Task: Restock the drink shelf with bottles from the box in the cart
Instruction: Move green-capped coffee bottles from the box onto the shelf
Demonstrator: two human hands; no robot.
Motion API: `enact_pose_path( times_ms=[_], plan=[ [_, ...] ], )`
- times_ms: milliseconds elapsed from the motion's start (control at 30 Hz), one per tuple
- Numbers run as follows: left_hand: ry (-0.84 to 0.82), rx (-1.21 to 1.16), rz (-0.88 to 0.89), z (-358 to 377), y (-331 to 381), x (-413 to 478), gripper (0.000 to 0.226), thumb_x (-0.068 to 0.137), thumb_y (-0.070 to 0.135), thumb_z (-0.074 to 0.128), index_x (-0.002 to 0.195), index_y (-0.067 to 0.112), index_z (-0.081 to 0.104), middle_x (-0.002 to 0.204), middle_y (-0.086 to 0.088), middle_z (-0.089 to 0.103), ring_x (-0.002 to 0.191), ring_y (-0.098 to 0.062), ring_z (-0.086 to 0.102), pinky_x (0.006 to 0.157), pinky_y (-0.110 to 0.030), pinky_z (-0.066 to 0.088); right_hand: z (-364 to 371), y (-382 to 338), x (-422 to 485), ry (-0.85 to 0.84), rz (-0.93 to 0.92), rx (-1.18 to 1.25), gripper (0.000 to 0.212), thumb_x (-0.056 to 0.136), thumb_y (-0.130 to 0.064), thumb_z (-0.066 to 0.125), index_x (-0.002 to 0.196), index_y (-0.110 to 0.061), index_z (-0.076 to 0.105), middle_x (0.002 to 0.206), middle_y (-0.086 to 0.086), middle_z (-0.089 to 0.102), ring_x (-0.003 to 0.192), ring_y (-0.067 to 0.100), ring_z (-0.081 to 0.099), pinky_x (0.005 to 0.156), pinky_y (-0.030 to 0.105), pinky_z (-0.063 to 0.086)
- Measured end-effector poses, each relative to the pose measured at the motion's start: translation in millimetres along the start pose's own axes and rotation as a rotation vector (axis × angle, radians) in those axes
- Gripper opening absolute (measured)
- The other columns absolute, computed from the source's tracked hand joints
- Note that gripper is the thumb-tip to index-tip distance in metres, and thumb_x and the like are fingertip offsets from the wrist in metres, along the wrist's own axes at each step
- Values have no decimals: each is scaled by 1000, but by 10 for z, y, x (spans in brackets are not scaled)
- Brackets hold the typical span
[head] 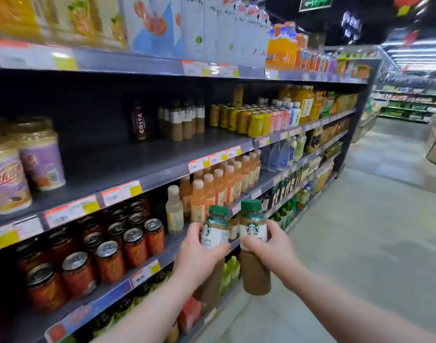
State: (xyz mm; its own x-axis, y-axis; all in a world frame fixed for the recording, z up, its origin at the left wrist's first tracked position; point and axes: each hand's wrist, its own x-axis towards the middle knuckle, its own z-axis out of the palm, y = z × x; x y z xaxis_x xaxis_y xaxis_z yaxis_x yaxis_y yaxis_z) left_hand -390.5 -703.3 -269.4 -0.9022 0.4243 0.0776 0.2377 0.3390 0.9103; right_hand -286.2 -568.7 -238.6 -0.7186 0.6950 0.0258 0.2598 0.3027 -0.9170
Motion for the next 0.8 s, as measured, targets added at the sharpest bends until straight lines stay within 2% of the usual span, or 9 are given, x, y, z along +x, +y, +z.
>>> enact_pose_path(
  times_ms=[200,367,467,567,633,767,800],
  plan=[
    [-63,-83,46,164,77,592,61,58,47,75,111,31,49,103,10,65,90,-12,62,82,-39,53,29,-34,614,37,18,29,24,70,-35,71,89,-34,56,89,-13,66,82,7,62,77,37,54],
    [-53,-44,55,302,157,973,55,56,50,75,101,40,44,96,16,62,88,-10,62,80,-41,53,-11,-89,1110,23,-17,62,28,66,-36,70,91,-35,58,91,-13,67,85,8,63,77,36,54],
    [-22,-37,45,437,241,1214,56,50,57,71,96,42,42,98,16,61,90,-11,62,82,-41,53,-73,-95,1459,-6,-50,70,28,67,-37,71,91,-33,58,90,-13,67,84,7,63,72,31,53],
    [22,-20,40,605,351,1460,69,44,65,67,103,42,42,99,16,62,89,-9,62,80,-40,54,-162,-83,1846,-44,-84,63,24,71,-34,71,88,-35,55,88,-15,66,82,2,61,63,23,47],
    [66,1,31,737,433,1645,69,47,60,70,106,39,43,99,14,62,89,-10,62,79,-38,54,-240,-77,2113,-87,-102,73,24,72,-34,71,88,-34,55,86,-15,66,78,0,61,60,21,45],
    [184,34,32,1054,650,2014,57,60,45,79,103,35,43,89,19,56,79,2,56,63,-24,47,-458,-61,2679,-169,-156,71,24,73,-35,70,93,-31,57,87,-12,67,81,5,63,63,23,47],
    [211,25,26,1137,710,2099,55,61,42,79,102,36,43,90,18,57,80,0,57,65,-25,48,-520,-61,2822,-185,-169,77,25,73,-34,70,94,-31,58,87,-11,68,81,6,63,64,24,48]
  ],
)
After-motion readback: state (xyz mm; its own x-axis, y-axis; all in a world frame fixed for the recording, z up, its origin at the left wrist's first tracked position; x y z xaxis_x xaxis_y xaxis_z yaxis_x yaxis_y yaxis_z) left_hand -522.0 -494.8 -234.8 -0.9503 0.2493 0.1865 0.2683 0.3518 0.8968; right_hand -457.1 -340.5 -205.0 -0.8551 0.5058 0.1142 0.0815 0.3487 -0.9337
